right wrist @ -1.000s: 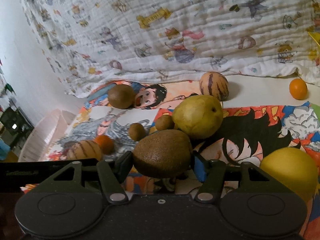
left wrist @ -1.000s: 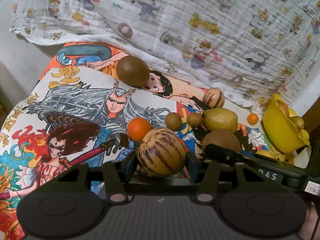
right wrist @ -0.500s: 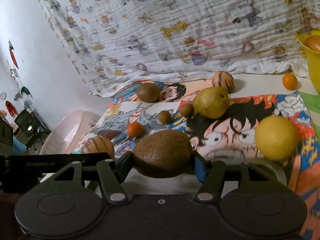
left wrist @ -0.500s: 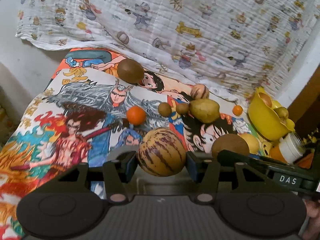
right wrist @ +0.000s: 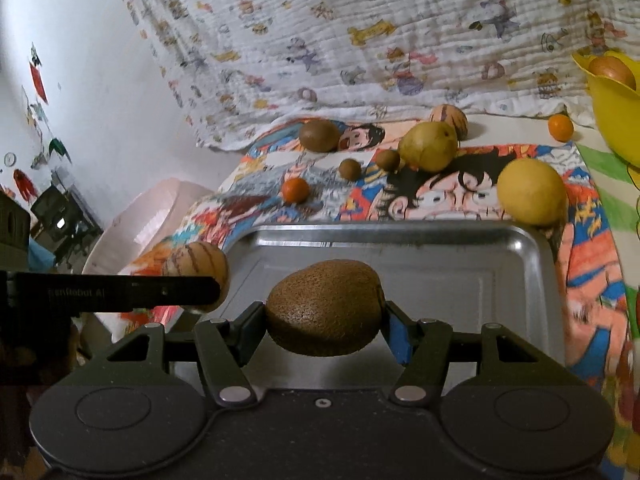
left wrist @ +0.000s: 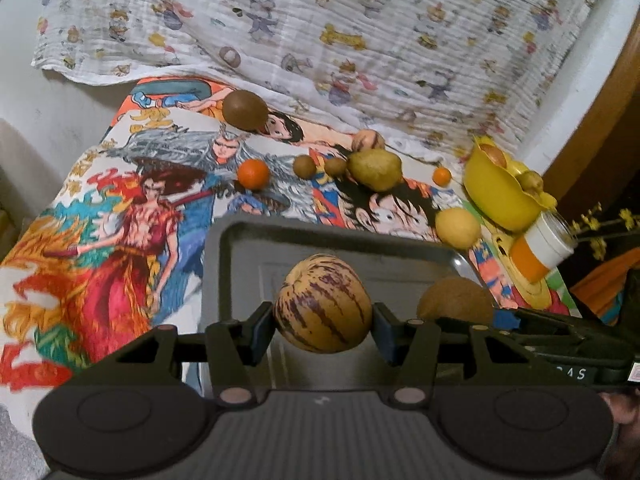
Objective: Organize fruits
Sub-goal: 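Lower the melon into the tray with the left tool while the right tool lowers the kiwi there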
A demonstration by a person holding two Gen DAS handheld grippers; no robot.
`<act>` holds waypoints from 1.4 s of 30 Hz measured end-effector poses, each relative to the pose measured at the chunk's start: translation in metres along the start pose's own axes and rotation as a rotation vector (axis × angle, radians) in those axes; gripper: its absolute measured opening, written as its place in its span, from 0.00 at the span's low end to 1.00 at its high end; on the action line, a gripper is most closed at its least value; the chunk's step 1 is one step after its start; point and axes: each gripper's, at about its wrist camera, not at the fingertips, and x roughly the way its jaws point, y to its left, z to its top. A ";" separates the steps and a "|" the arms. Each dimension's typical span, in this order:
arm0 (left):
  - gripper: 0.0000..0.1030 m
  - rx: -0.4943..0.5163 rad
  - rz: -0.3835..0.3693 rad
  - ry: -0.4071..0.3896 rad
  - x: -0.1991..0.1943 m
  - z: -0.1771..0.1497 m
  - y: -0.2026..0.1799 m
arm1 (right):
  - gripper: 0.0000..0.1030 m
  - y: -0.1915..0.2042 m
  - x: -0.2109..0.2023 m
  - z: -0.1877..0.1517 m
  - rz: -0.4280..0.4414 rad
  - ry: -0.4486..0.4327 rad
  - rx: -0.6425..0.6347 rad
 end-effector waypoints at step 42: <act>0.58 0.059 0.036 0.073 -0.011 -0.043 -0.001 | 0.64 0.025 -0.003 -0.038 -0.022 0.076 -0.114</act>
